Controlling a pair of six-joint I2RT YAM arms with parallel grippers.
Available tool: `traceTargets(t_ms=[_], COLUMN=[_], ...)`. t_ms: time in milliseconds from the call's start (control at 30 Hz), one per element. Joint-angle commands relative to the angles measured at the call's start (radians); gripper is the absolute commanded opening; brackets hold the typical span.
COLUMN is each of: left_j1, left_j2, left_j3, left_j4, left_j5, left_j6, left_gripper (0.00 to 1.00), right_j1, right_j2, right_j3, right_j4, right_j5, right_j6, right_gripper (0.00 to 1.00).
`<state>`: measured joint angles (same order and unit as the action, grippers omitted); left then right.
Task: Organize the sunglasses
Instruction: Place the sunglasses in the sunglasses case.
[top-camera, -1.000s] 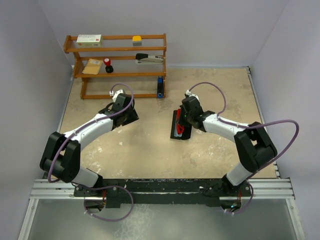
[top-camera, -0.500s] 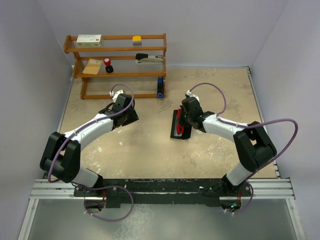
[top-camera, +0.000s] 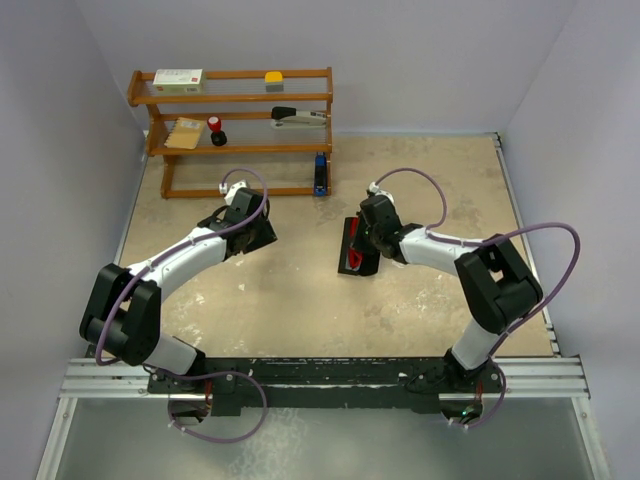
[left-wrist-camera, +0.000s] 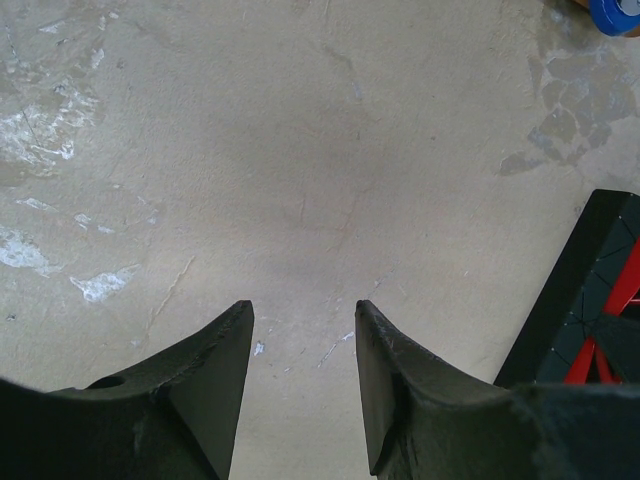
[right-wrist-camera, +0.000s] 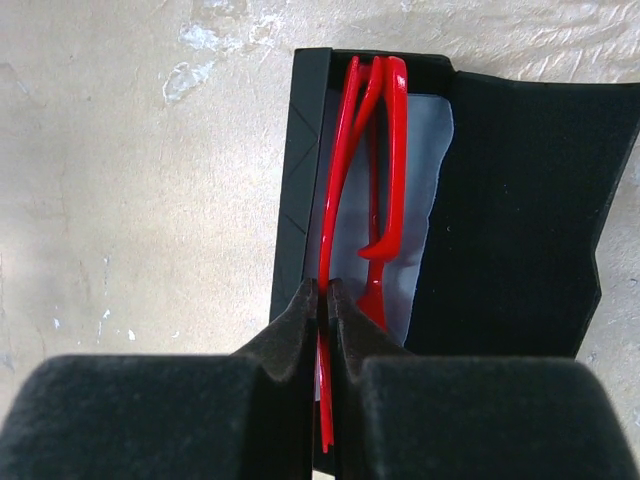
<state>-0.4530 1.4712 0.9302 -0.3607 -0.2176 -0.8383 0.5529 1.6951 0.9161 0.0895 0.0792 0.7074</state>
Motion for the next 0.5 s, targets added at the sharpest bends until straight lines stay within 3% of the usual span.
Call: traceTargets(t_ms=[0, 100, 467], left_j1=[-0.006, -0.006, -0.013], left_j2=[-0.033, -0.031, -0.026], left_j3=[0.034, 0.031, 0.036], left_j4=[0.011, 0.018, 0.028], left_j5=[-0.022, -0.017, -0.011], left_j6=[-0.004, -0.006, -0.01], left_gripper=[0.43, 0.43, 0.43], right_j1=[-0.005, -0.006, -0.005], right_j2=[-0.005, -0.032, -0.098], right_j3=[0.022, 0.015, 0.02], right_j4=[0.012, -0.006, -0.085], right_j5=[0.021, 0.045, 0.067], right_j6=[0.004, 0.001, -0.036], right_gripper=[0.12, 0.2, 0.29])
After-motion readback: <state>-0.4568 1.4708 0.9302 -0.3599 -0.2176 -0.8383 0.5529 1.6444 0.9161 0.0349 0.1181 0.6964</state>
